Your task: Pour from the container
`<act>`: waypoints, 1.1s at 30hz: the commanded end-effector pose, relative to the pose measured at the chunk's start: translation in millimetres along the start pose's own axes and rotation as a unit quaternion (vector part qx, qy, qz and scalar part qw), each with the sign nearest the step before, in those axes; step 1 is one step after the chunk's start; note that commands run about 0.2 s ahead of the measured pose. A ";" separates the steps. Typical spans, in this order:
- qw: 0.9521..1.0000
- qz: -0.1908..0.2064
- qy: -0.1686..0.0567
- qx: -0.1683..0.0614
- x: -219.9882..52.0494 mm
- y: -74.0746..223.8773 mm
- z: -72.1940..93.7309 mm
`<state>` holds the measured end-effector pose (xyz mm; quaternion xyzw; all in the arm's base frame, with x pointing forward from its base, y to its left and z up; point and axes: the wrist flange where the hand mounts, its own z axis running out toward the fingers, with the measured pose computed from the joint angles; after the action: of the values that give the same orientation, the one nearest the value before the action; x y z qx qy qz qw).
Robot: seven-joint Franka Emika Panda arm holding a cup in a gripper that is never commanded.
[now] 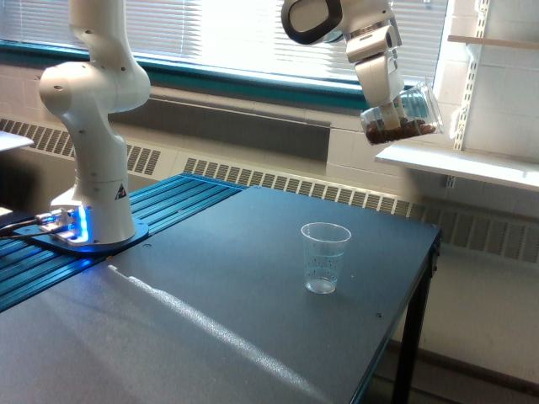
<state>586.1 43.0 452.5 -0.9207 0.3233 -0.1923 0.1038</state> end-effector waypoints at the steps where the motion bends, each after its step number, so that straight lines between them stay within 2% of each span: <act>1: 1.000 0.001 0.000 0.001 1.5 -0.5 -0.8; 17: 1.000 -0.008 0.003 -0.002 -3.6 5.6 1.0; 33: 1.000 0.000 0.010 -0.018 -12.0 35.6 4.8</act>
<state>565.8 34.3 427.7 -0.9245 0.3238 -0.1817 0.0863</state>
